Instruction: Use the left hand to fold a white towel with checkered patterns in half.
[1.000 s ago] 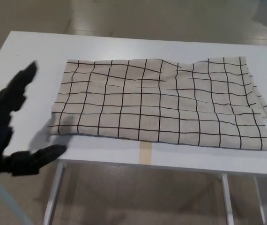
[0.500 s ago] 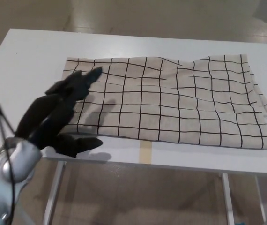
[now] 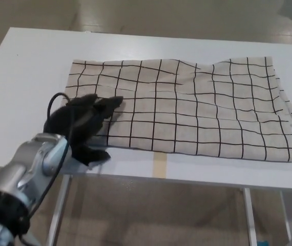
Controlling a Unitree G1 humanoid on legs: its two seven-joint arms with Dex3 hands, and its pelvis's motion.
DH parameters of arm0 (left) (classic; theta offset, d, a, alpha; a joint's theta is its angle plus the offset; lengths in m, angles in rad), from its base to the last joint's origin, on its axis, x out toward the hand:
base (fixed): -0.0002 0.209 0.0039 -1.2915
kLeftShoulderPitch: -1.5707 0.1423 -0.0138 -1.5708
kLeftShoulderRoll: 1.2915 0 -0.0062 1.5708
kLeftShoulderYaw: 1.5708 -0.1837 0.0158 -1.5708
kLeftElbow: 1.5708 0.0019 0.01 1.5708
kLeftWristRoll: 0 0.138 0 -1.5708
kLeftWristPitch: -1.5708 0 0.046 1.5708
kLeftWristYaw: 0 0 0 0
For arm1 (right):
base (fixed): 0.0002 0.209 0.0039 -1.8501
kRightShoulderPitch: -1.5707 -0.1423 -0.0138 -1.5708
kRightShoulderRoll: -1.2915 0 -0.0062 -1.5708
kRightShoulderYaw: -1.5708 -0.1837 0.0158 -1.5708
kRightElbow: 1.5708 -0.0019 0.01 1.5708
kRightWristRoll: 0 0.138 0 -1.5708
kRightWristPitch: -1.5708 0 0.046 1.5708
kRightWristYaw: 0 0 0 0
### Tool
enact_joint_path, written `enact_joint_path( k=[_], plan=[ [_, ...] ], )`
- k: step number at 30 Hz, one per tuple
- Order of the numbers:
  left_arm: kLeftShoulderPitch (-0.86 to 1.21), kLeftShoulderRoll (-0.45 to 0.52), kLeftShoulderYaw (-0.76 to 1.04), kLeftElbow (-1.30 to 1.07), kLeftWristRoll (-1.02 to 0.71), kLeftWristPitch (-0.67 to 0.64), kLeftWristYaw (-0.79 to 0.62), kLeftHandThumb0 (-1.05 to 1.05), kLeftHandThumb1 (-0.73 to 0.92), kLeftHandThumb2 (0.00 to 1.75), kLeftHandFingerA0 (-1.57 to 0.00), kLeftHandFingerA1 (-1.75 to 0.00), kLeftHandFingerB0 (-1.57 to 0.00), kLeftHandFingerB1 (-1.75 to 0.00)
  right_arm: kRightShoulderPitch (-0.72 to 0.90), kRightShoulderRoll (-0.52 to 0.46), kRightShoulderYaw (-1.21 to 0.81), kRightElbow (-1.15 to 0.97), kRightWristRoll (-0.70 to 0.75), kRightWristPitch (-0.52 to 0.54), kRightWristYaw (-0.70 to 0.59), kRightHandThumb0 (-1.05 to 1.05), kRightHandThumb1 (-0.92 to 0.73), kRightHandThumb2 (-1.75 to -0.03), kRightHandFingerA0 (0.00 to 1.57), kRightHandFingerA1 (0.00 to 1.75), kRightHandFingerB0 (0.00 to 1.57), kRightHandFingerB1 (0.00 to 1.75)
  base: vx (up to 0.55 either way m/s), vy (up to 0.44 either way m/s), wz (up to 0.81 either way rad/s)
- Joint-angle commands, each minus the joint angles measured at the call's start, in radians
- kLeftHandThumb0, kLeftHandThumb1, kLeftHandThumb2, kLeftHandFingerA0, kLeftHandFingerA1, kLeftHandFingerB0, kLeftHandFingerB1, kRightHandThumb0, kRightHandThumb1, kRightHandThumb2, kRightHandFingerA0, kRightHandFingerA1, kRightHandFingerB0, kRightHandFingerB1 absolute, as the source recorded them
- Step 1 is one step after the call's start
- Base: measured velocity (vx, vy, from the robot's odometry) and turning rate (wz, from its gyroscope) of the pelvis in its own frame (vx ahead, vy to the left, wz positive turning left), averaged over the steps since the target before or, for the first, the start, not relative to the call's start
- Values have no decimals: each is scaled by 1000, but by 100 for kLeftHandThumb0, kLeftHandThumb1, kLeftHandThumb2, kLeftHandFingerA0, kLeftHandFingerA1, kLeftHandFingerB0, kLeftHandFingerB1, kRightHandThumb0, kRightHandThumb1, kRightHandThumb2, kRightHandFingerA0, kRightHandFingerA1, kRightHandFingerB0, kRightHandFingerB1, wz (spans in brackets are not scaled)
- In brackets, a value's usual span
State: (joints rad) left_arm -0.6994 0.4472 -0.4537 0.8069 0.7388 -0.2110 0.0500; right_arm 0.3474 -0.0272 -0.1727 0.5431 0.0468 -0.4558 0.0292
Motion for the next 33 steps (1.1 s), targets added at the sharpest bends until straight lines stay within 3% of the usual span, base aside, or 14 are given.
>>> enact_joint_path(
  k=[1, 2, 3, 15, 16, 17, 18, 20, 21, 24, 25, 27, 28, 33],
  plan=[
    [-77, -11, -110, 188, 152, 97, 165, -44, 41, 70, 0, -8, 0, -19, 16, -9, 2, 14, -15, -57, -8, -32, -74, -62, 28, 44, 26, 37, 0, 0, 0],
    [-77, -11, -110, 188, 152, 97, 165, -44, 41, 70, 0, -8, 0, -19, 16, -9, 2, 14, -15, -57, -8, -32, -74, -62, 28, 44, 26, 37, 0, 0, 0],
    [-88, -20, -125, 226, 153, 106, 179, -46, 31, 69, 0, -13, 0, -21, 15, -8, 2, 22, -13, -65, -6, -32, -74, -62, 29, 44, 26, 37, 0, 0, 0],
    [-121, -62, -236, 407, 170, 145, 293, -47, 32, 71, 0, -17, 0, -24, 16, -19, 18, 41, -31, -78, -11, -34, -74, -62, 29, 42, 27, 38, 0, 0, 0],
    [-125, -65, -258, 420, 181, 155, 307, -52, 49, 62, -10, -28, -10, -31, 10, -22, 18, 51, -36, -81, -16, -34, -75, -62, 29, 42, 27, 37, 0, 0, 0],
    [-130, -67, -271, 426, 188, 160, 313, -52, 49, 62, -10, -28, -10, -31, 7, -21, 18, 55, -35, -81, -17, -34, -75, -62, 29, 42, 27, 37, 0, 0, 0],
    [-134, -68, -279, 431, 191, 163, 314, -46, 52, 57, -20, -30, -24, -31, 4, -20, 18, 58, -34, -81, -17, -34, -74, -62, 29, 42, 27, 37, 0, 0, 0],
    [-140, -70, -291, 440, 191, 166, 318, -46, 52, 57, -20, -30, -24, -31, 0, -19, 18, 61, -34, -83, -18, -34, -74, -62, 29, 42, 27, 37, 0, 0, 0],
    [-141, -75, -301, 445, 194, 164, 333, -36, 55, 58, -68, -161, -81, -142, 5, -19, 19, 53, -34, -79, -19, -34, -74, -62, 30, 43, 28, 38, 0, 0, 0],
    [-143, -85, -317, 456, 195, 162, 359, -36, 55, 58, -68, -161, -81, -142, 13, -19, 19, 40, -36, -73, -19, -34, -74, -62, 30, 43, 28, 38, 0, 0, 0],
    [-139, -86, -308, 457, 180, 150, 365, -41, 44, 77, -99, -137, -101, -138, 12, -18, 18, 42, -36, -74, -20, -34, -75, -62, 31, 43, 29, 38, 0, 0, 0],
    [-130, -85, -286, 454, 148, 118, 381, -42, 48, 79, -97, -138, -95, -136, 10, -16, 16, 45, -33, -77, -20, -34, -74, -62, 31, 43, 30, 39, 0, 0, 0],
    [-122, -86, -268, 449, 124, 99, 385, -22, 69, 56, -65, -175, -49, -175, 8, -16, 12, 49, -25, -76, -14, -34, -75, -62, 32, 44, 31, 39, 0, 0, 0],
    [-111, -83, -255, 447, 120, 88, 396, -19, 72, 56, -67, -175, -48, -175, 17, -17, 12, 42, -21, -74, -7, -34, -75, -62, 33, 44, 32, 40, 0, 0, 0]
  ],
)
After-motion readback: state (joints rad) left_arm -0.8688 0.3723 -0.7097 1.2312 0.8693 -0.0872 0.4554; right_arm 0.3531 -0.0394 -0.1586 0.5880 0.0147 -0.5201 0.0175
